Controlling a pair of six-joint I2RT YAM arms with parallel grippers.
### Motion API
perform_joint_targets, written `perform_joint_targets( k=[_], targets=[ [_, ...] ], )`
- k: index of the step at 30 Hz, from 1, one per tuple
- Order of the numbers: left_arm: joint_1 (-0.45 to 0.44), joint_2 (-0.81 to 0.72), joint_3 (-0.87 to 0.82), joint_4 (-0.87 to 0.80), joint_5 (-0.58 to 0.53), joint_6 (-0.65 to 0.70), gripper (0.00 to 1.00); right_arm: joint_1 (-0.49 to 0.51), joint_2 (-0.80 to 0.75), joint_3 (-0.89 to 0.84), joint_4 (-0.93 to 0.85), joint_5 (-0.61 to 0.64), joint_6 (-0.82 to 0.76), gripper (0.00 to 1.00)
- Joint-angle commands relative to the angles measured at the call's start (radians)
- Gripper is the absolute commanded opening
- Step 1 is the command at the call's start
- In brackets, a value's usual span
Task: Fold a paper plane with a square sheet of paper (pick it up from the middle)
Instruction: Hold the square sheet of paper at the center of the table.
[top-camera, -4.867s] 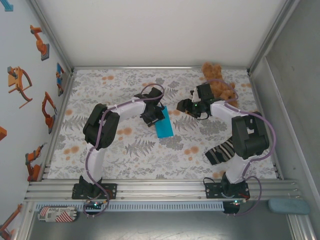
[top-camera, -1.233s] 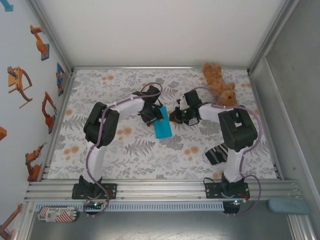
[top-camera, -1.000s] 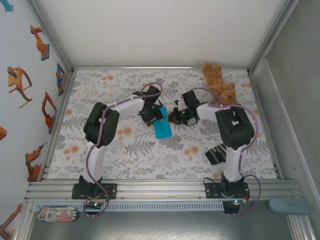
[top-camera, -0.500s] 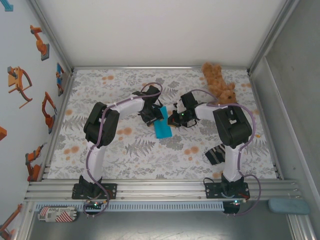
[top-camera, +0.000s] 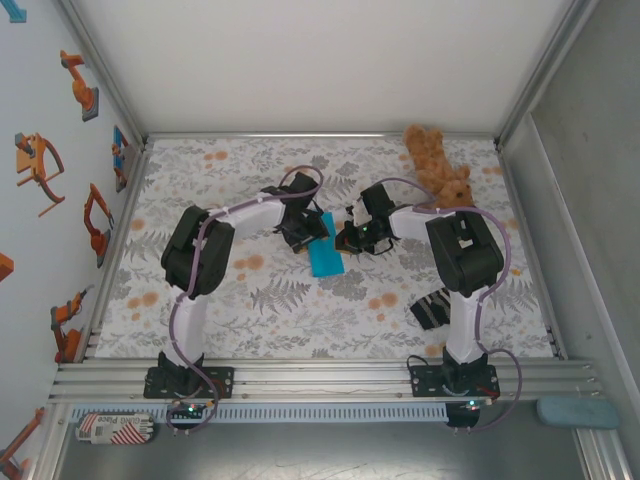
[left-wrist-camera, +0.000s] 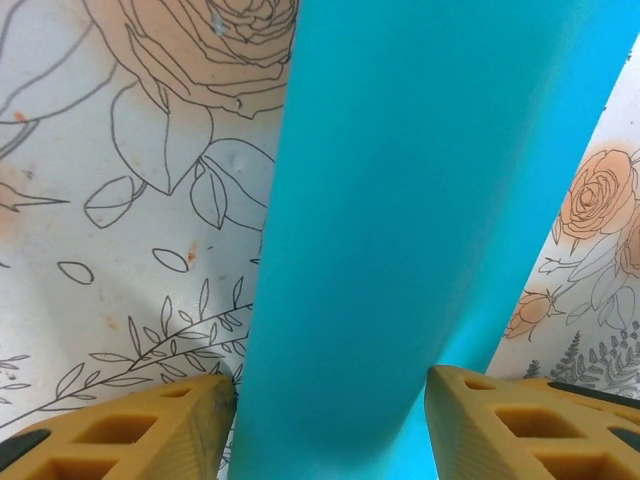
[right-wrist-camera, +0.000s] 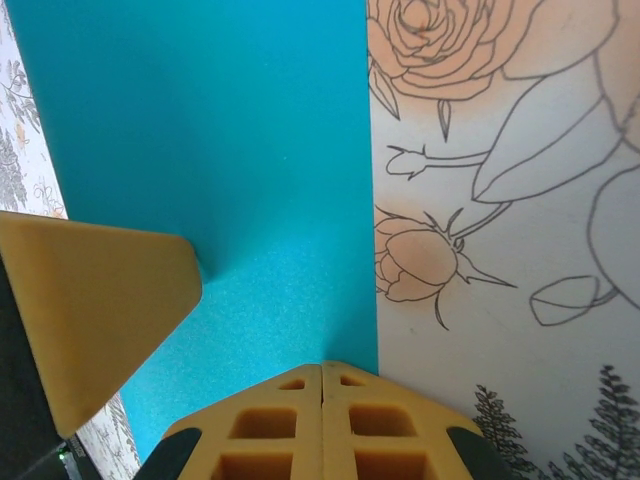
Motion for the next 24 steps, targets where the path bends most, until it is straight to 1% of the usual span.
perform_joint_targets(
  k=[1,6,9,11,13,16,21,24],
  targets=[
    [-0.006,0.017,-0.120,-0.126,-0.126,-0.018,0.57,0.013,0.064,-0.028,-0.133,0.153,-0.014,0.00],
    [-0.015,-0.141,-0.198,-0.119,-0.222,-0.022,0.67,0.018,0.054,-0.049,-0.108,0.172,0.039,0.00],
    [-0.014,-0.250,-0.212,-0.085,-0.269,0.012,0.72,0.022,0.047,-0.065,-0.082,0.175,0.073,0.00],
    [-0.012,-0.305,-0.220,-0.029,-0.261,0.049,0.72,0.023,0.045,-0.072,-0.072,0.177,0.090,0.00],
    [-0.015,-0.345,-0.238,0.063,-0.215,0.089,0.72,0.024,0.042,-0.077,-0.063,0.183,0.105,0.00],
    [-0.018,-0.373,-0.272,0.207,-0.123,0.121,0.65,0.025,0.042,-0.077,-0.060,0.192,0.119,0.00],
    [-0.023,-0.351,-0.300,0.386,0.012,0.120,0.46,0.025,0.050,-0.075,-0.061,0.195,0.137,0.00],
    [-0.033,-0.299,-0.271,0.395,0.047,0.105,0.32,0.025,0.056,-0.070,-0.065,0.197,0.140,0.00]
  ],
)
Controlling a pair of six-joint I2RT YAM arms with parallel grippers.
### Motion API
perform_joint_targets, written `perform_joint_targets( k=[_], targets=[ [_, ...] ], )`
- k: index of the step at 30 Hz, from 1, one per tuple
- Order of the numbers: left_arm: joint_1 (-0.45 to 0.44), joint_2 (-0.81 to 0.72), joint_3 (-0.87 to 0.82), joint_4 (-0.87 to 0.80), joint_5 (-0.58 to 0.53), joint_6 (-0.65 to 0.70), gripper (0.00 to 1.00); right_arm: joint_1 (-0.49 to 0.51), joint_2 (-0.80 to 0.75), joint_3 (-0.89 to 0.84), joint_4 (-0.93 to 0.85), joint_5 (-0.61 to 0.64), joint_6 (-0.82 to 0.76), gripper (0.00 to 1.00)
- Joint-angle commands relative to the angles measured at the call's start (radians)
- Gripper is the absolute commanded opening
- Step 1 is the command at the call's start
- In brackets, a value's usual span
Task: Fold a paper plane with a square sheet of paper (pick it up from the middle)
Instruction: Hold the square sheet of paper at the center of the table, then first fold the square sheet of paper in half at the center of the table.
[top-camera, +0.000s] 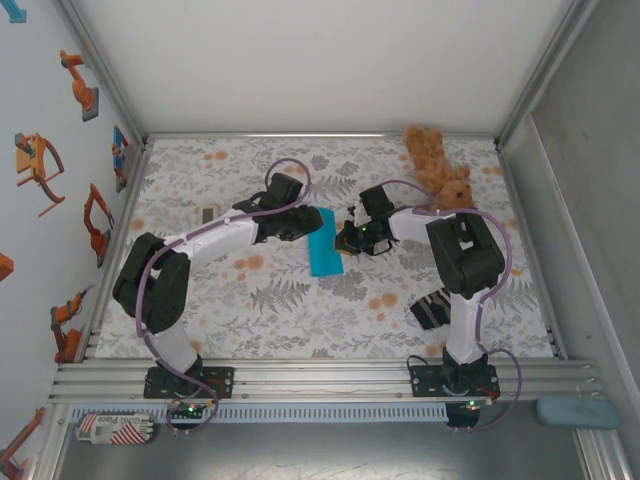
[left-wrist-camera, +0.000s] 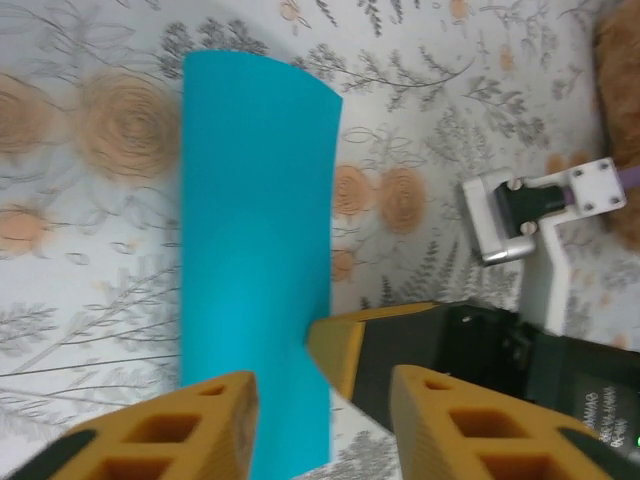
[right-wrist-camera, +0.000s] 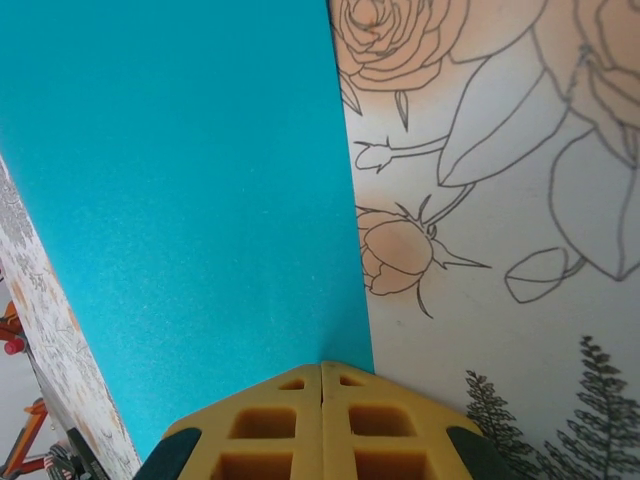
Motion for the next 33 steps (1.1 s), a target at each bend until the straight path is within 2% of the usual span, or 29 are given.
perform_joint_targets(
  k=[1,5,11,33],
  targets=[
    [-0.026,0.052,0.010,0.063,0.065,0.009,0.30,0.014,0.072,-0.044,-0.102,0.164,0.016,0.00],
    [-0.052,0.112,0.053,-0.023,0.016,0.039,0.24,0.014,0.073,-0.036,-0.107,0.168,0.008,0.00],
    [-0.049,0.191,0.123,-0.061,0.051,0.069,0.19,0.014,0.082,-0.019,-0.137,0.175,-0.020,0.00],
    [0.036,0.273,0.090,-0.045,0.132,0.063,0.16,0.014,0.088,-0.004,-0.185,0.206,-0.058,0.00]
  ],
)
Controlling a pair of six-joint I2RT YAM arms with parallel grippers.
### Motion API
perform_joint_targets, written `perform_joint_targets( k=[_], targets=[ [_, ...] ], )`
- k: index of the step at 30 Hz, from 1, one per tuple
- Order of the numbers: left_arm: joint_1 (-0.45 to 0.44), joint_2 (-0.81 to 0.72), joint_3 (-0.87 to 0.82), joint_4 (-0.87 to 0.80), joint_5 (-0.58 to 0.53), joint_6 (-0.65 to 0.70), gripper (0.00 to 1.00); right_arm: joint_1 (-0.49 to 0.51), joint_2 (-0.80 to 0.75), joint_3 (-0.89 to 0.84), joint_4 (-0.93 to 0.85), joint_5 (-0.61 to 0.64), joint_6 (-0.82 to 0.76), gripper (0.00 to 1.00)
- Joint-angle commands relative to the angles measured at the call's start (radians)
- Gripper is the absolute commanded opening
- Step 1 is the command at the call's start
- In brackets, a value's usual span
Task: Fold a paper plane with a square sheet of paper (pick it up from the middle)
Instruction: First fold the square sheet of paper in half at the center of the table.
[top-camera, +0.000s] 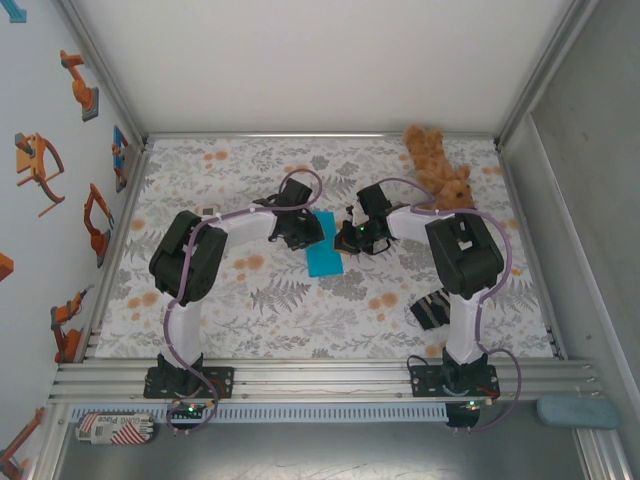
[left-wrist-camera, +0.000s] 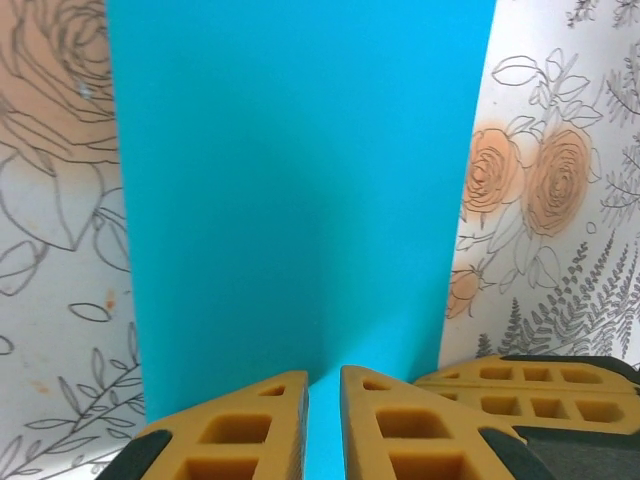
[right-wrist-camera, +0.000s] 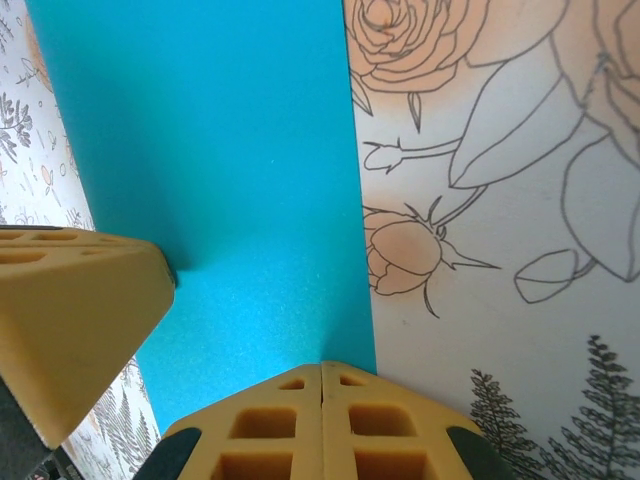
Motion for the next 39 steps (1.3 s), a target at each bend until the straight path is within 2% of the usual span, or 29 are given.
perform_joint_targets(
  k=[1,28,35,39],
  targets=[
    [0.008,0.020,-0.014,0.002,0.031,0.027,0.16,0.002,0.084,-0.033,-0.133,0.164,-0.019,0.00],
    [0.065,0.051,-0.021,-0.057,0.020,0.172,0.16,0.002,0.101,-0.024,-0.181,0.190,-0.028,0.00],
    [0.124,-0.001,-0.069,-0.055,0.005,0.209,0.17,0.003,0.104,-0.024,-0.185,0.199,-0.029,0.00],
    [0.163,-0.051,-0.083,-0.011,0.053,0.203,0.17,0.003,0.103,-0.024,-0.185,0.199,-0.029,0.00]
  ],
)
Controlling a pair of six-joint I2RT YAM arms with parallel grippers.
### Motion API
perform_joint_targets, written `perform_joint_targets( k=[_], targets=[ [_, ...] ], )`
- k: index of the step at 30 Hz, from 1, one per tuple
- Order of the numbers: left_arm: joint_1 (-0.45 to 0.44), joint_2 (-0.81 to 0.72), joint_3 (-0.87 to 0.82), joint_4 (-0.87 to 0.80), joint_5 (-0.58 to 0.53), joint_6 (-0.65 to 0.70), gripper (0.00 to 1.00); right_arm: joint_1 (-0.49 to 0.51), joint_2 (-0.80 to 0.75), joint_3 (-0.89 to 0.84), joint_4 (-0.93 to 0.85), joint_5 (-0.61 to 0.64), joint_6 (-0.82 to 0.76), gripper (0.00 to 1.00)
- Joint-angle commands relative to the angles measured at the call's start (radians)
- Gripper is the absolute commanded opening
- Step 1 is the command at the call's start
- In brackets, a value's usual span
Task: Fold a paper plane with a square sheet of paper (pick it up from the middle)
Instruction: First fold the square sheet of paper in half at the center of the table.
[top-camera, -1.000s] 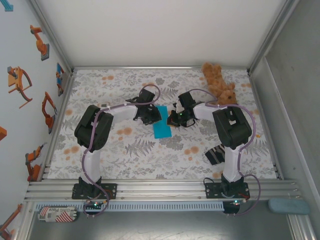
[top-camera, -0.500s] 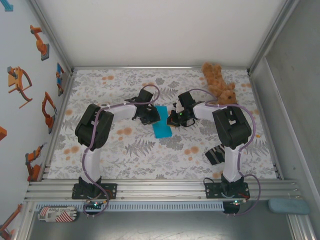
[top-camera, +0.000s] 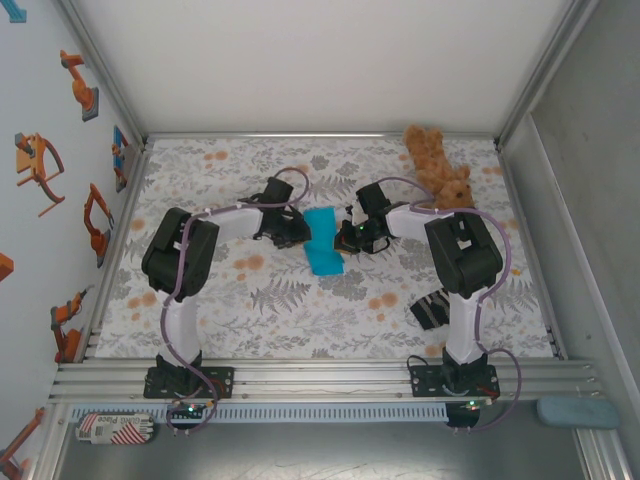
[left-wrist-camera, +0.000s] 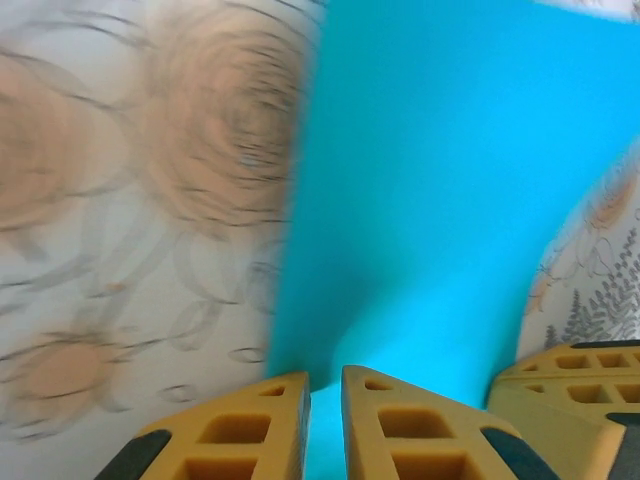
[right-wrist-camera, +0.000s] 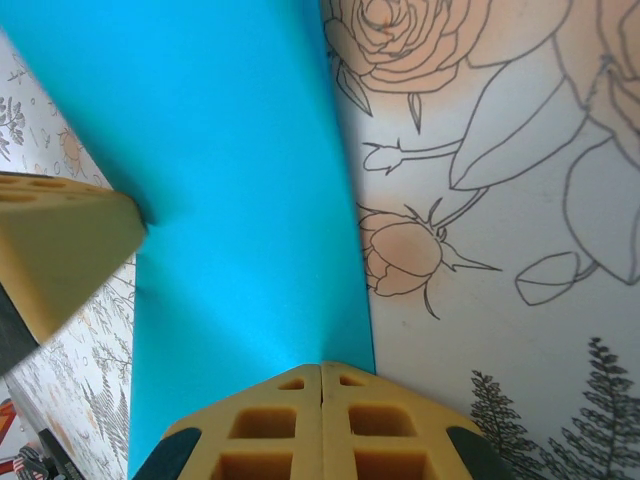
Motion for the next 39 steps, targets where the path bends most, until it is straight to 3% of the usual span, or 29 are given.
perform_joint_targets(
  k=[1,6,13,18,39],
  targets=[
    [0.046,-0.059,-0.024,-0.018,-0.026,0.030,0.17,0.002,0.094,-0.047,-0.148,0.197,-0.021,0.00],
    [0.016,-0.131,-0.066,0.102,0.041,-0.042,0.17,0.002,0.089,-0.050,-0.144,0.198,-0.017,0.00],
    [-0.079,-0.114,-0.126,0.233,0.093,-0.178,0.17,0.002,0.092,-0.051,-0.141,0.194,-0.016,0.00],
    [-0.119,-0.066,-0.140,0.215,0.096,-0.211,0.17,0.002,0.093,-0.053,-0.141,0.194,-0.018,0.00],
    [-0.120,-0.056,-0.201,0.210,0.089,-0.223,0.18,0.002,0.102,-0.063,-0.138,0.205,-0.013,0.00]
  ],
)
